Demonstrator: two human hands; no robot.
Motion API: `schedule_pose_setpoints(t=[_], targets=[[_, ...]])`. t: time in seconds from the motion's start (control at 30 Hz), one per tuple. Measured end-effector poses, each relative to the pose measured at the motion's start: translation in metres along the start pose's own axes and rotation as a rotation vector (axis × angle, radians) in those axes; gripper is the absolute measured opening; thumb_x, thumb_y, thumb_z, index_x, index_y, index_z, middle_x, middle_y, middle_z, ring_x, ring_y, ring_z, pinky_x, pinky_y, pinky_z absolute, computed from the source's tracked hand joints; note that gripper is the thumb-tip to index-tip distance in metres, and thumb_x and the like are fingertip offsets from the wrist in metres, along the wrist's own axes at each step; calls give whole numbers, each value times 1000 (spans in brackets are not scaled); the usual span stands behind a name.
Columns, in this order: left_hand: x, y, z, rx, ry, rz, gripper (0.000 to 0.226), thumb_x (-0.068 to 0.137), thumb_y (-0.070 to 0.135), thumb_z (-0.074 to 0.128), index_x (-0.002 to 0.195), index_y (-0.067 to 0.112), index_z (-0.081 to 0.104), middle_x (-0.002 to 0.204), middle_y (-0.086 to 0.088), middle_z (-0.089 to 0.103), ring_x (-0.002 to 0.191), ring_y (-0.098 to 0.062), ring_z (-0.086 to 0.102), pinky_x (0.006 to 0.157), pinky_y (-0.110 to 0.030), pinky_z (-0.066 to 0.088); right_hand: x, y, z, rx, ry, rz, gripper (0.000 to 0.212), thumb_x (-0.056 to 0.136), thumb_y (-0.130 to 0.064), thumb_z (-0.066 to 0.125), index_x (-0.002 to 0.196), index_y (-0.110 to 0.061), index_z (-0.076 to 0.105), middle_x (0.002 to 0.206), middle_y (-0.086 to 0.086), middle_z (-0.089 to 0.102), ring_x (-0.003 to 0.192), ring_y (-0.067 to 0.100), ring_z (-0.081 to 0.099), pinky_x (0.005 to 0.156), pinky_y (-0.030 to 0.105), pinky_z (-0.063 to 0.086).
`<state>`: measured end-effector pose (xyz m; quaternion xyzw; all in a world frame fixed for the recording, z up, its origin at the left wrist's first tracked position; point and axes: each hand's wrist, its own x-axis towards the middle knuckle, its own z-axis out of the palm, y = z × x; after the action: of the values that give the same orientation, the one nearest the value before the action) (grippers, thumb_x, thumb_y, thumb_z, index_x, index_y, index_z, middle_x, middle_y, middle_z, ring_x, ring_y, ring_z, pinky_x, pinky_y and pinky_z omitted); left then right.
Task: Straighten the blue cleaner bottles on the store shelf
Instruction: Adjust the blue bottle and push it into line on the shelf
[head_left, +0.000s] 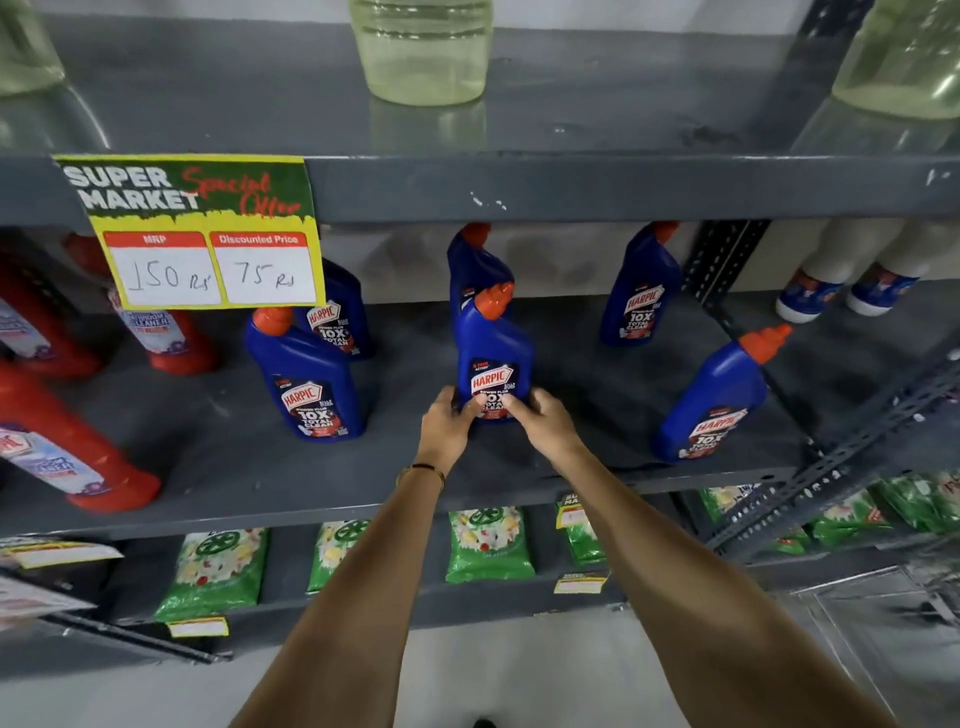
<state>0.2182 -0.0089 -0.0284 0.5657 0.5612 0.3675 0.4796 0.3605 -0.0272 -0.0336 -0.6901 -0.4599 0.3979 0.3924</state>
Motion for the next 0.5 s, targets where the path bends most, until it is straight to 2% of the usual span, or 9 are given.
schedule_pose_setpoints(t=[0.2,0.43,0.5], targets=[[-7,1,1,-12,10,-2,31,89,26,56,112,5,54,112,-13,65,98,-21,60,84,-28,44,-5,3,-1,1,-8,-1,46,86,-40,57,122,-11,54,122,10,62,110,23,58,85,30,44],[-35,-5,-2,2,-3,0,31,89,27,57,112,6,54,112,-11,65,96,-19,59,82,-27,44,-37,13,-2,-35,17,-32,40,87,-38,57,115,-9,56,117,10,64,95,13,56,75,24,39],[-44,-7,-3,1,-6,8,32,89,27,57,113,6,54,113,-11,66,95,-18,59,82,-27,45,-46,15,-2,-57,20,-34,40,88,-37,57,114,-7,56,116,11,65,96,16,58,75,25,39]])
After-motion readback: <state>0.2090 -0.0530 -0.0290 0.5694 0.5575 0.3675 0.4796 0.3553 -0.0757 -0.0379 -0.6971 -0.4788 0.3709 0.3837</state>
